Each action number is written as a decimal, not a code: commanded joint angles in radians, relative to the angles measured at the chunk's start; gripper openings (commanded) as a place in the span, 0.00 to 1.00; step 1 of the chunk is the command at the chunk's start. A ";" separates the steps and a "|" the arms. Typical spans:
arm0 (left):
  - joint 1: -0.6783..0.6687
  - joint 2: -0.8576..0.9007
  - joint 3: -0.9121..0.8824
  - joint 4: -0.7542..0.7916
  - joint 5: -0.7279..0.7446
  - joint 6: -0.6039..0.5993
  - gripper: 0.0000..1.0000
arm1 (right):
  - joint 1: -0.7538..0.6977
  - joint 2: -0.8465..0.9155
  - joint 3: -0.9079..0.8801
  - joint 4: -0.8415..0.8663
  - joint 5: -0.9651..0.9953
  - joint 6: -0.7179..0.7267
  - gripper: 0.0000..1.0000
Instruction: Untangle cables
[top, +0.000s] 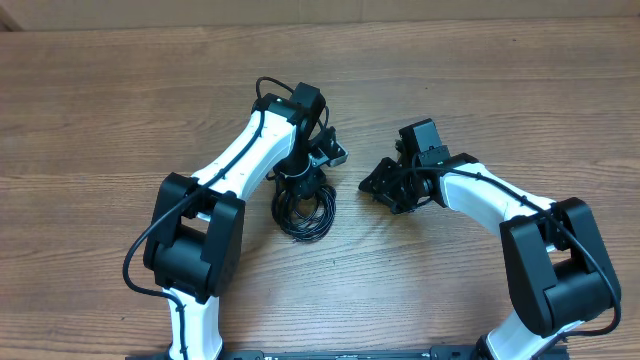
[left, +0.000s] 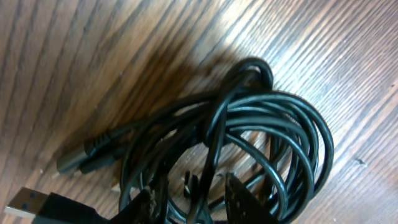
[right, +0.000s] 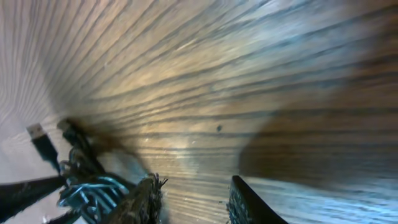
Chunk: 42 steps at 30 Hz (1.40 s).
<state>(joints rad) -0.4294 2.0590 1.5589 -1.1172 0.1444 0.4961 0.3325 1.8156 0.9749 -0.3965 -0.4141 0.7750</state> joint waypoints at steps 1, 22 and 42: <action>0.003 -0.021 0.056 -0.022 -0.021 -0.026 0.31 | 0.001 0.009 -0.005 0.002 0.040 0.022 0.35; -0.003 -0.019 0.086 0.031 0.171 0.188 0.19 | 0.001 0.009 -0.005 0.005 0.040 0.021 0.41; 0.000 -0.019 -0.037 0.217 0.162 0.254 0.11 | 0.001 0.009 -0.005 0.005 0.056 0.022 0.41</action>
<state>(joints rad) -0.4305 2.0590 1.5204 -0.9066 0.3038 0.7631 0.3328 1.8156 0.9749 -0.3943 -0.3759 0.7921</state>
